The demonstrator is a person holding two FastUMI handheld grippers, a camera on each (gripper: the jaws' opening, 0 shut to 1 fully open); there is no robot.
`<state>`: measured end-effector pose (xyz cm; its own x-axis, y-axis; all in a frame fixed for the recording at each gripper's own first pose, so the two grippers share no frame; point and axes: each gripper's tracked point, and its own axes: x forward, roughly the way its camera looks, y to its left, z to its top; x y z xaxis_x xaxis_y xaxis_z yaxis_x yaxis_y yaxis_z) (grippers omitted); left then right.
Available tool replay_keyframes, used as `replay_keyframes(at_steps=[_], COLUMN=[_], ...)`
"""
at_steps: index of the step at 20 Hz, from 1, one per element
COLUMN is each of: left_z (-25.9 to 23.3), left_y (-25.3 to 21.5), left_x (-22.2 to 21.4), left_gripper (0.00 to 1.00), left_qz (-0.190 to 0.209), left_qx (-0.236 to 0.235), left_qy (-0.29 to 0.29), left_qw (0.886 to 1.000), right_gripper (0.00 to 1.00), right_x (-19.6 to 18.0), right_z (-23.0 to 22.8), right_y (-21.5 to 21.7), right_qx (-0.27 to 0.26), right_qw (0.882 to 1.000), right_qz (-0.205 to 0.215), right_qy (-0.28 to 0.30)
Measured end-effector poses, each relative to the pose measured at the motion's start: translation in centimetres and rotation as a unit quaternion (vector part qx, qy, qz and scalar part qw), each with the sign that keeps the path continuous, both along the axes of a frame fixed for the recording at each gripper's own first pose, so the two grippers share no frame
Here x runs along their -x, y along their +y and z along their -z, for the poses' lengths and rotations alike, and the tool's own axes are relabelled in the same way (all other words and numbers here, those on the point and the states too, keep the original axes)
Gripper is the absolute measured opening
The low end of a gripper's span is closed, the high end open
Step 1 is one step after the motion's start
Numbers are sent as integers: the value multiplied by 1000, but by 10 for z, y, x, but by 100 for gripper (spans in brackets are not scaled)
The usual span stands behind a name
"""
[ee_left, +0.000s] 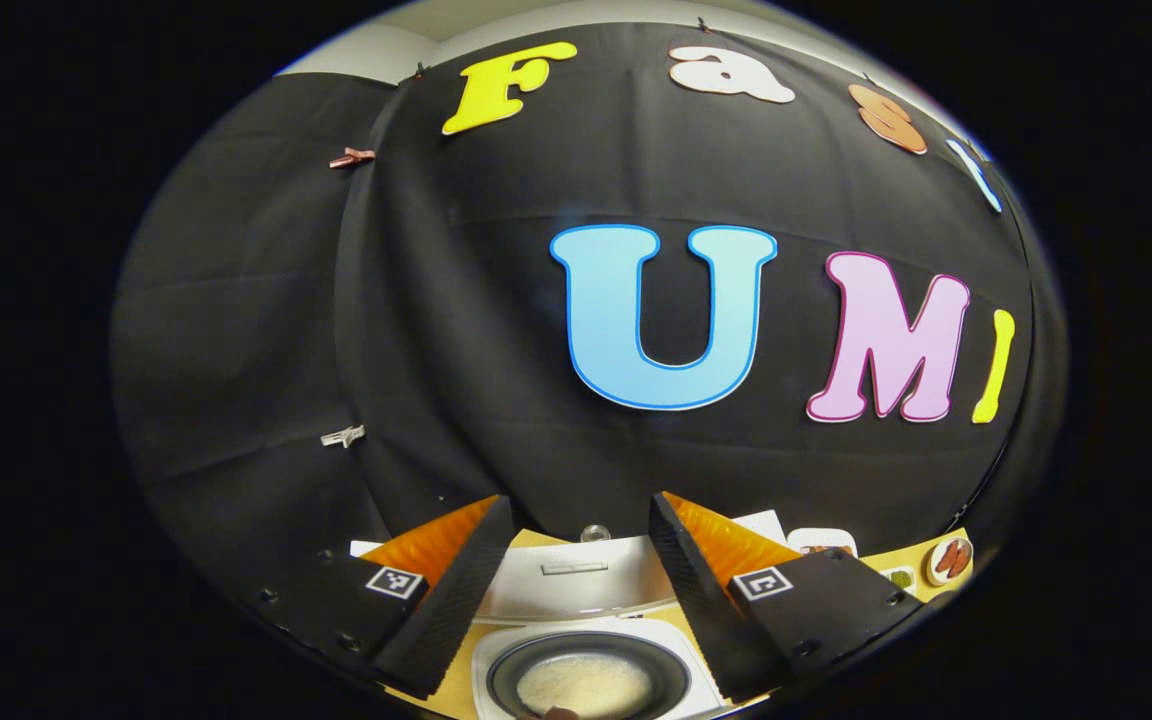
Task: Close the left gripper, press the button to open the rice cooker; take a wooden spoon from the chopstick holder with the right hand, scoop a spoonful of rice and pour it into the rice cooker, then put the wooden spoon back into the chopstick holder.
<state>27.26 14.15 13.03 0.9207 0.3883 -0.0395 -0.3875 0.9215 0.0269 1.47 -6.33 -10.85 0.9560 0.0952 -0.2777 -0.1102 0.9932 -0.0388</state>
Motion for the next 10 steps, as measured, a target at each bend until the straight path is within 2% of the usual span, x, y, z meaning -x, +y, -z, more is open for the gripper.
replay_keyframes(at_steps=[10], left_z=[73], left_y=[-44], left_x=[64], left_gripper=[98], left_qz=[-24], left_qx=[44], left_qy=[57], left_qw=[997], right_gripper=[99], right_x=[-19], right_z=[14], right_y=[14], right_qx=[-33], right_qw=[996], right_qz=[-75], right_qy=[24])
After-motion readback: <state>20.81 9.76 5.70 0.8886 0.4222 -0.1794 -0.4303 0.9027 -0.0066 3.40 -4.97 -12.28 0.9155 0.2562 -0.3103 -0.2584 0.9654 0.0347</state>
